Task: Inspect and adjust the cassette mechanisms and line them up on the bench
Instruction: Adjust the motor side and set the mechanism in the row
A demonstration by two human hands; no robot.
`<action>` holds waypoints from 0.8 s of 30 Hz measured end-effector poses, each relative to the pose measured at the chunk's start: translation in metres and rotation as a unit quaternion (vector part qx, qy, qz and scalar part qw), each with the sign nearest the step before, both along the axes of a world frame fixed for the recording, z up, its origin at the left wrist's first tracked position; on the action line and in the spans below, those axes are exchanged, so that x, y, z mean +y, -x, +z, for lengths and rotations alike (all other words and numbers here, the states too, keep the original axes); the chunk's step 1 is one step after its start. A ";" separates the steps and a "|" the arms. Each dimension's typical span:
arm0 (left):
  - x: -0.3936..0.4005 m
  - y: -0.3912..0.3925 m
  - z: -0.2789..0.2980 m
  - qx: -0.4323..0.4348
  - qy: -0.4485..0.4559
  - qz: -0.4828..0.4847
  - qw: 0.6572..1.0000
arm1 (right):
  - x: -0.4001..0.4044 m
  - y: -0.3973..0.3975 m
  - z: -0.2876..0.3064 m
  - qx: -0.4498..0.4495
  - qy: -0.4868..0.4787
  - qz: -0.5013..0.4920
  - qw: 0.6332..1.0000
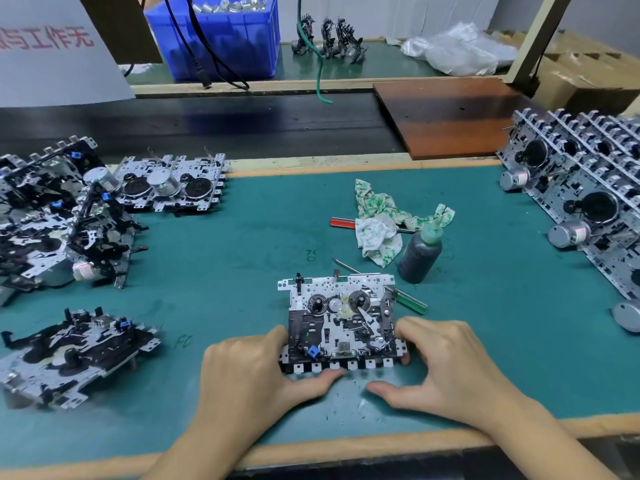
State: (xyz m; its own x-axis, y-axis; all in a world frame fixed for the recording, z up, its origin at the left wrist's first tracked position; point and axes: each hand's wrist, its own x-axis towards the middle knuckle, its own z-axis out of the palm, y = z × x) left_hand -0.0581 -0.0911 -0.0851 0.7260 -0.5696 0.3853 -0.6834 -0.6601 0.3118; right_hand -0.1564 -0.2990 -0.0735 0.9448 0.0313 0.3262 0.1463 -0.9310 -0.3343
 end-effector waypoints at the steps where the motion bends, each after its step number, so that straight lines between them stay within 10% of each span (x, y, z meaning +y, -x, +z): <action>1: -0.001 0.001 0.000 0.004 -0.002 0.013 1.000 | 0.000 0.000 0.001 0.001 -0.005 0.004 1.000; 14: 0.004 -0.002 0.007 0.037 0.082 -0.061 0.994 | -0.001 -0.001 -0.001 -0.014 -0.147 0.012 0.989; 24: 0.006 0.000 0.013 0.152 0.260 -0.079 0.950 | 0.019 -0.018 0.017 0.030 -0.501 -0.079 0.861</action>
